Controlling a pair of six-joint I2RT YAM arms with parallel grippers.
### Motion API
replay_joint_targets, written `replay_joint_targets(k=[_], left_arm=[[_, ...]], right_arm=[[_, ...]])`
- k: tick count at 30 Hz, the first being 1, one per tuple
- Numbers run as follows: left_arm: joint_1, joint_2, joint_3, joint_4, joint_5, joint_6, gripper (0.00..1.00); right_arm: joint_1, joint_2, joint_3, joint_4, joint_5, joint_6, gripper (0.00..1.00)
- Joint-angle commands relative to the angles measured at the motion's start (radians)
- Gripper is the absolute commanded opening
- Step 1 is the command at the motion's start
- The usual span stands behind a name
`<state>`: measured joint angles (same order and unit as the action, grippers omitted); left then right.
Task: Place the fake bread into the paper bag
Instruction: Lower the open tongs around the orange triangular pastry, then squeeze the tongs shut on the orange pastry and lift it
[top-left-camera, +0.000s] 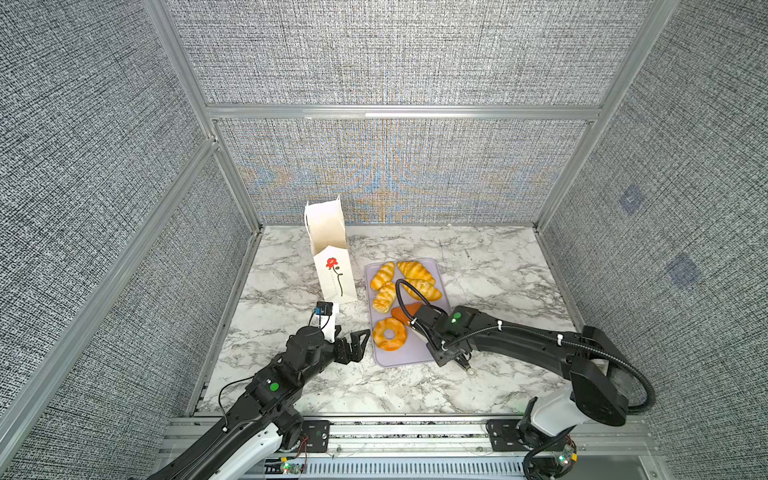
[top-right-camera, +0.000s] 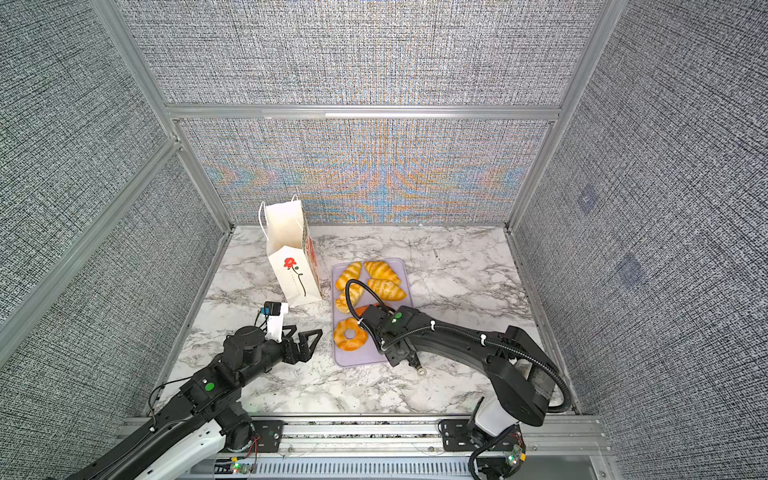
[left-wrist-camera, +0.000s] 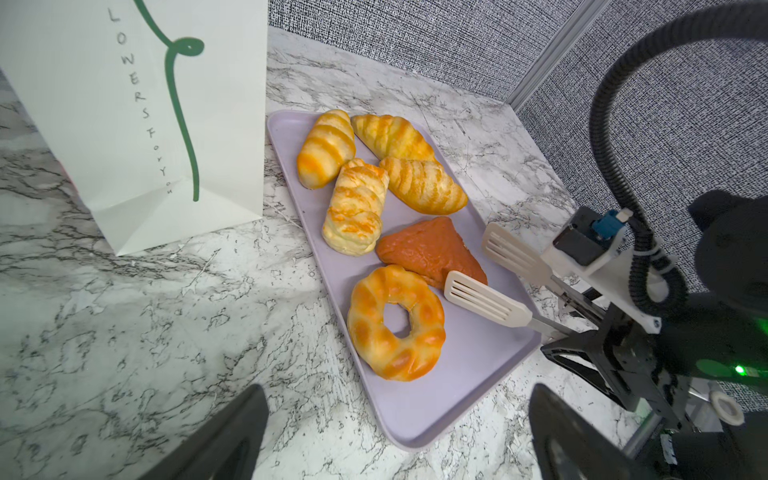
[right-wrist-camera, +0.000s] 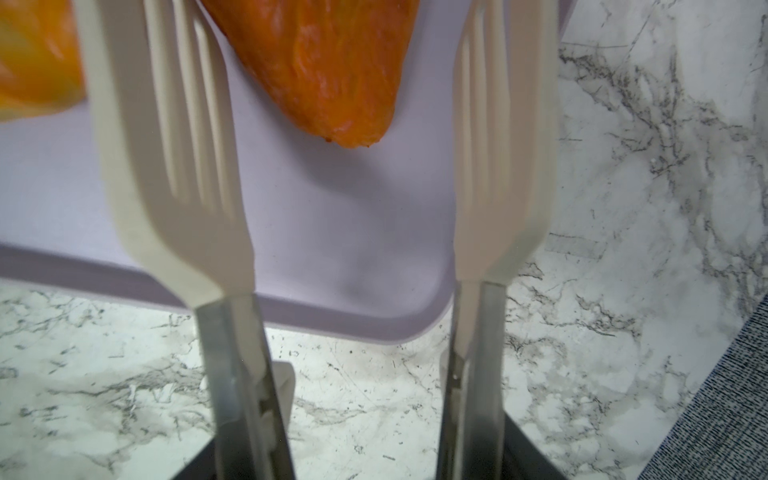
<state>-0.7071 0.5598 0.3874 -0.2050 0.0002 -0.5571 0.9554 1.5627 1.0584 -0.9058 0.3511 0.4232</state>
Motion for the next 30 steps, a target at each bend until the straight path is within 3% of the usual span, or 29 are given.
replay_joint_targets(k=[1,14,24,30], left_arm=[[0.0,-0.003,-0.001,0.026,0.0,0.0,0.99],[-0.002,-0.006,0.004,0.016,-0.002,-0.001,0.99],[-0.002,-0.003,0.013,0.016,-0.008,0.0,0.99],[-0.003,-0.002,0.023,0.012,-0.009,0.003,0.99]], right_arm=[[0.0,0.014,0.017,-0.019,0.037,0.0,0.64],[-0.024,0.064,0.029,-0.005,0.014,-0.069,0.6],[-0.025,0.058,0.026,-0.02,-0.003,-0.073,0.42],[-0.024,0.015,0.01,-0.005,-0.014,-0.069,0.42]])
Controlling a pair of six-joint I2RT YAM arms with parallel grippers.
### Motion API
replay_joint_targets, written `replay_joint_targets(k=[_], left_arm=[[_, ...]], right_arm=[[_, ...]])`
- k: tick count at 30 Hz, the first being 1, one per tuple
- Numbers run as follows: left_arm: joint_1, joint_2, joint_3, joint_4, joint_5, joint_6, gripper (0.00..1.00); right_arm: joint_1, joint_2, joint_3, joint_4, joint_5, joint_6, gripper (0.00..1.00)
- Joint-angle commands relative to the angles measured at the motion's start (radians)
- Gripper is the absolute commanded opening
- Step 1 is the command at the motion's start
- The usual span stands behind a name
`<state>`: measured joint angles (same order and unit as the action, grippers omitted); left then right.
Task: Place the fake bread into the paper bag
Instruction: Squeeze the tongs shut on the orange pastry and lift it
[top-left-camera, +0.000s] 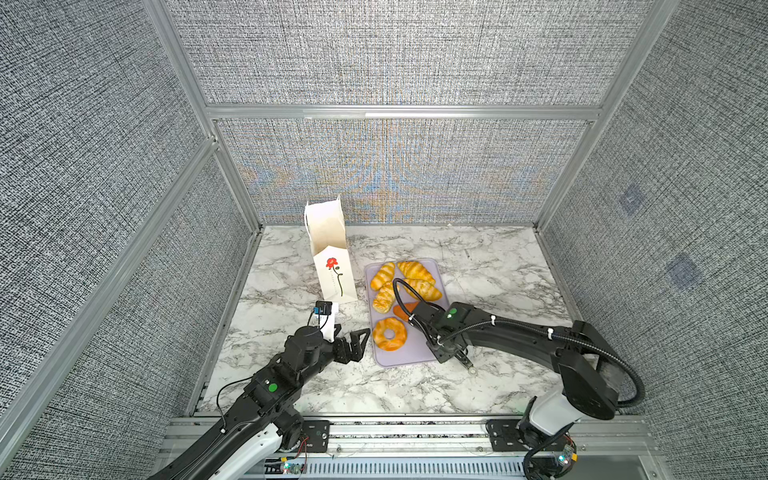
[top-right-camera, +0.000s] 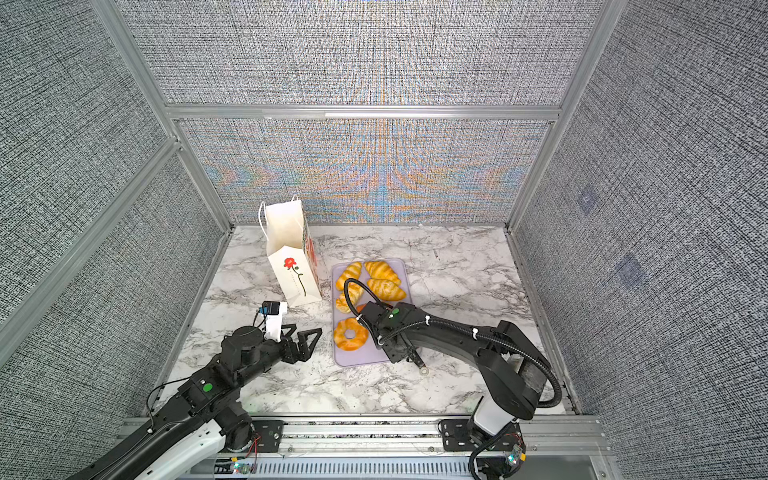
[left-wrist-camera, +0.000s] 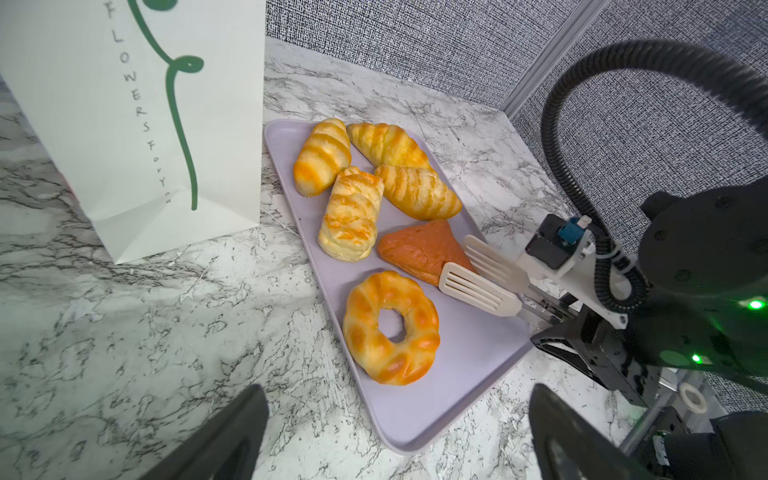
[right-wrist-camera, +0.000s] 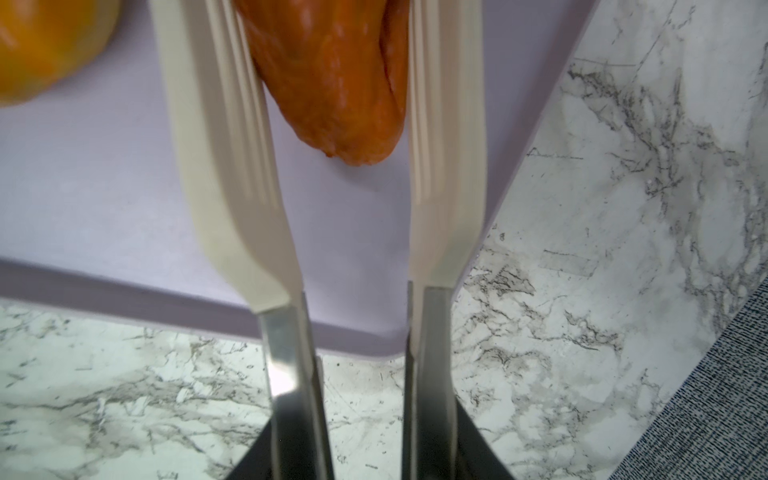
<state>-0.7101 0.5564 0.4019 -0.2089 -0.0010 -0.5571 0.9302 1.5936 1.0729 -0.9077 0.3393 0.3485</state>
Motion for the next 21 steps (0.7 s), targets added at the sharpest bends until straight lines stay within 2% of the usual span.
replay_joint_targets(k=[1,21], left_arm=[[0.0,0.002,0.011,0.015,-0.01,0.003,0.99],[0.0,0.007,0.052,0.004,-0.011,0.037,0.99]], right_arm=[[0.0,-0.023,-0.008,0.001,-0.007,0.006,0.42],[-0.031,-0.167,-0.068,0.095,-0.09,0.003,0.36]])
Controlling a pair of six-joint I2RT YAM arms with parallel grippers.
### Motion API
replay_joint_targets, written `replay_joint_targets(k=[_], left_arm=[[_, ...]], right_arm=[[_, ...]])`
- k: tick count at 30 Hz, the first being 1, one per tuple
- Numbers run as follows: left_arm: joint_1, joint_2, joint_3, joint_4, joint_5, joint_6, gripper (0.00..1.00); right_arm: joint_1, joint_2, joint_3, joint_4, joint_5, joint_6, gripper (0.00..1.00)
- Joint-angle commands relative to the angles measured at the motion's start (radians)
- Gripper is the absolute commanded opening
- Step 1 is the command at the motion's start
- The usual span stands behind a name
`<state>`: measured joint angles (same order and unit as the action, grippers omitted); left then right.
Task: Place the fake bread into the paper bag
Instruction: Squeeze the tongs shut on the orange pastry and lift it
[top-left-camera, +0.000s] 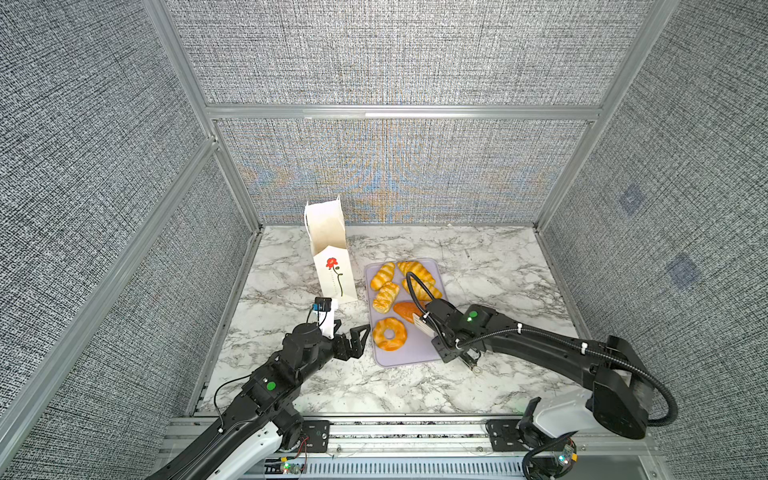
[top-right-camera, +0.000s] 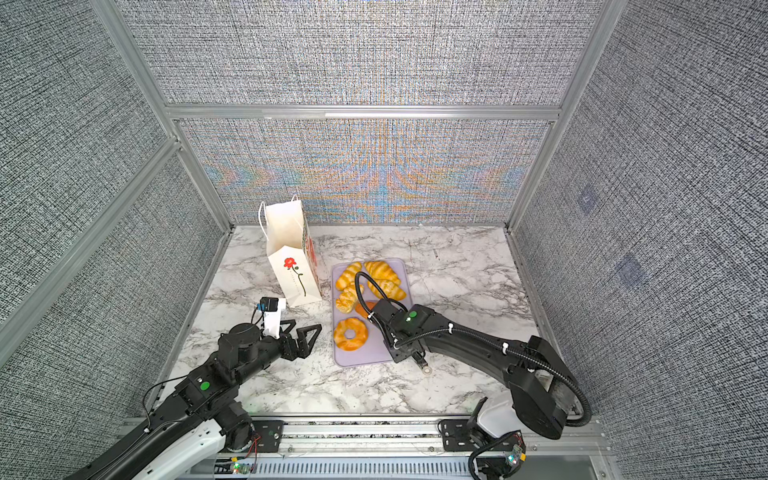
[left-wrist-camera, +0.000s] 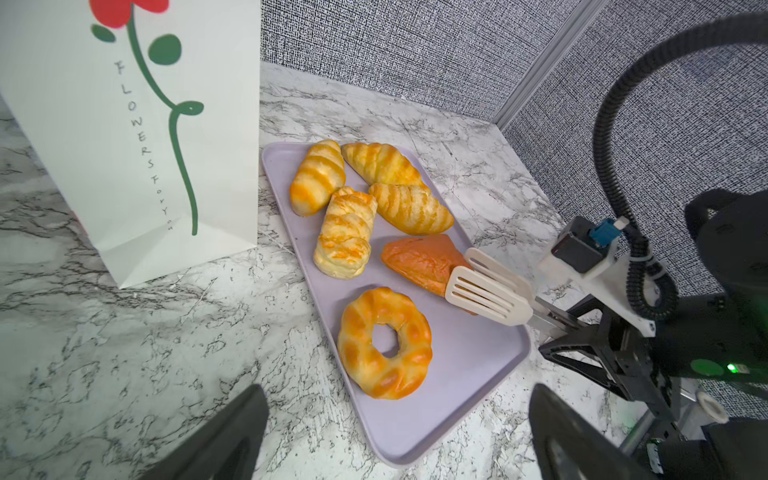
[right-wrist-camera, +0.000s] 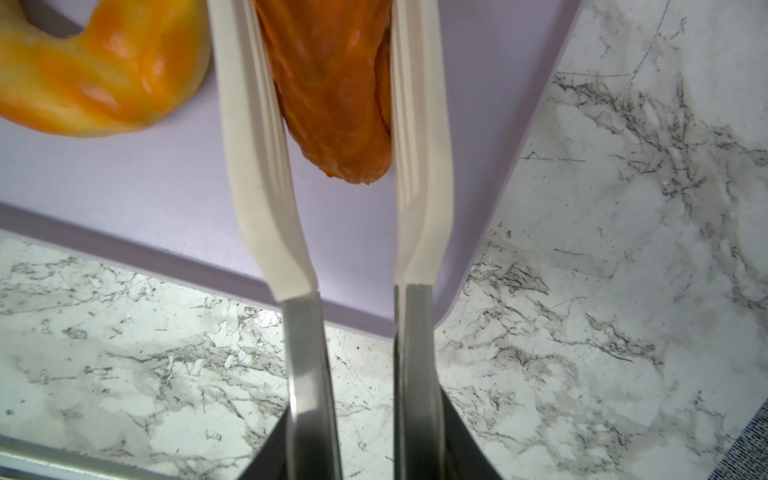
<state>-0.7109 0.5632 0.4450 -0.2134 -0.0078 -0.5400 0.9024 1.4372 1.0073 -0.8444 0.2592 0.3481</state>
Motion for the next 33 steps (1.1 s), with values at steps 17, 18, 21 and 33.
replay_joint_targets(k=[17,18,21,33], left_arm=[[0.001,0.012,0.035,-0.004,-0.02,0.038,0.99],[0.001,0.011,0.038,-0.007,-0.018,0.042,0.99],[0.001,0.013,0.048,-0.019,-0.012,0.059,0.99],[0.001,0.018,0.076,-0.016,0.003,0.089,0.99]], right_arm=[[-0.041,-0.096,-0.042,0.111,-0.09,0.002,0.35],[-0.043,-0.101,-0.042,0.114,-0.092,0.001,0.35],[-0.042,-0.115,-0.043,0.123,-0.099,0.004,0.34],[-0.042,-0.17,-0.03,0.178,-0.136,-0.008,0.34]])
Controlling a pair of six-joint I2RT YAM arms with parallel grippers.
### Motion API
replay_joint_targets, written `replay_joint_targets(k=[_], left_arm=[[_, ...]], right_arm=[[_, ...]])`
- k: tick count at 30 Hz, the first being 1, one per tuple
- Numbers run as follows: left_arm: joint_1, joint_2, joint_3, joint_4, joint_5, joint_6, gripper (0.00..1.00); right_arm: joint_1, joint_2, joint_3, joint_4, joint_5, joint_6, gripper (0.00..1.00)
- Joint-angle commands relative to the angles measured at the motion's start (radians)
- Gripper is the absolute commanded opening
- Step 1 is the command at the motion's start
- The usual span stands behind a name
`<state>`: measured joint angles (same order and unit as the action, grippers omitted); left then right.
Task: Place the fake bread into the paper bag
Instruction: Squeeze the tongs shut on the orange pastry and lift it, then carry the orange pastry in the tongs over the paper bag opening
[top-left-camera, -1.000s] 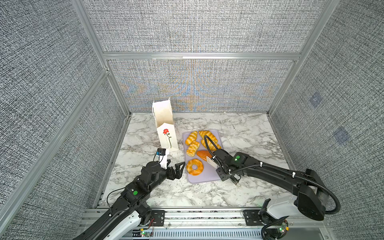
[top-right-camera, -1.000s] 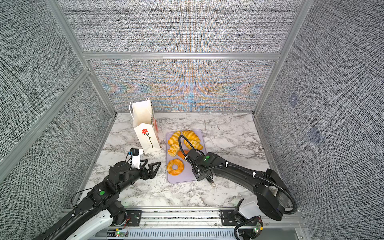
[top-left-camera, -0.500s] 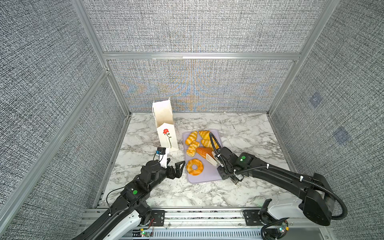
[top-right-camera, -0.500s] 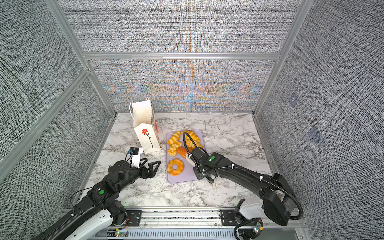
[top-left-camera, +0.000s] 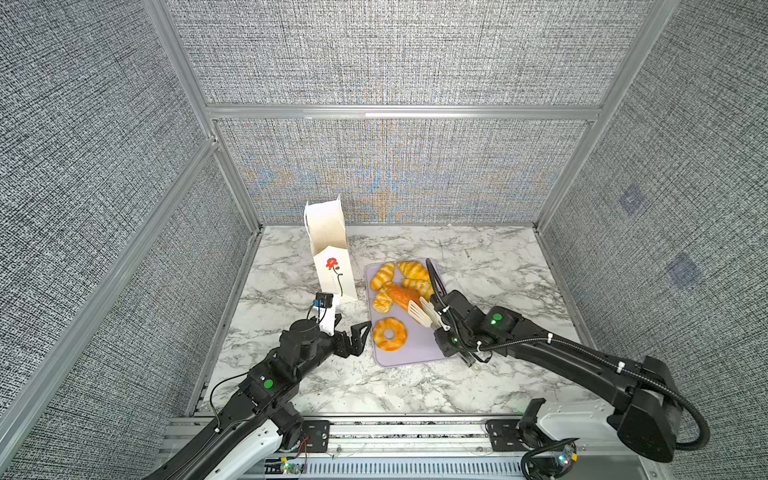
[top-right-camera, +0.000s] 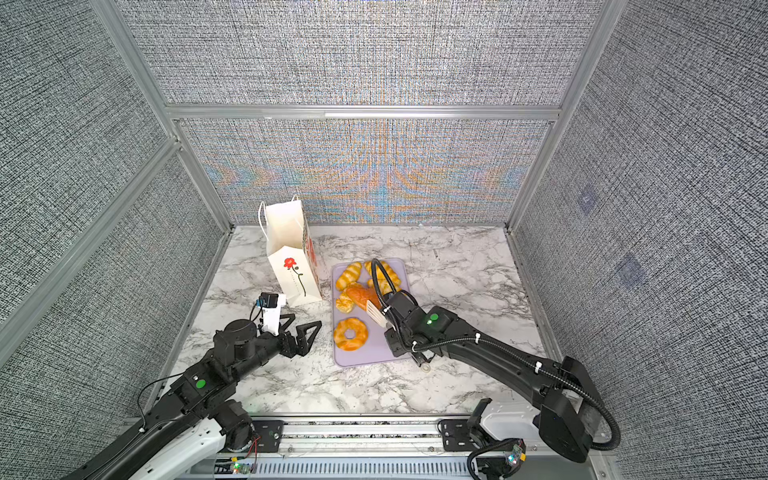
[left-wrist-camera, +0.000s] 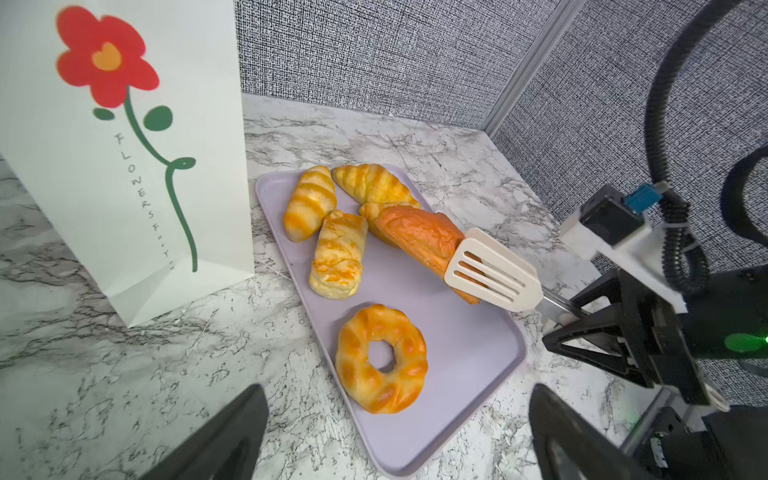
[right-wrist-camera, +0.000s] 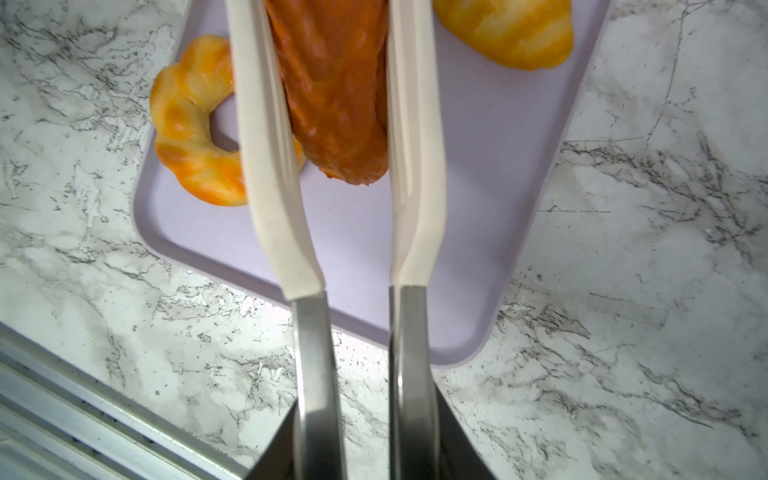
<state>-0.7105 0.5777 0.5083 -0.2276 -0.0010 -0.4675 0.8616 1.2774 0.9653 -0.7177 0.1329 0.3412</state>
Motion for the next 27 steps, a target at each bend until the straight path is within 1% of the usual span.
replay_joint_targets(k=[1,13,17,21,27], left_arm=[[0.0,0.005,0.02,-0.007,-0.007,0.019,1.0],[0.007,0.021,0.083,-0.065,-0.071,0.048,0.99],[0.015,0.025,0.102,-0.096,-0.108,0.044,1.0],[0.046,0.025,0.124,-0.134,-0.142,0.046,1.0],[0.114,0.021,0.146,-0.183,-0.157,0.044,1.0]], right_arm=[[-0.001,-0.015,0.015,0.056,-0.013,-0.001,0.34],[-0.001,-0.035,0.073,0.104,-0.061,-0.023,0.33],[-0.001,-0.03,0.105,0.126,-0.087,-0.039,0.33],[0.0,-0.02,0.142,0.147,-0.114,-0.049,0.32],[0.007,0.0,0.2,0.17,-0.139,-0.063,0.32]])
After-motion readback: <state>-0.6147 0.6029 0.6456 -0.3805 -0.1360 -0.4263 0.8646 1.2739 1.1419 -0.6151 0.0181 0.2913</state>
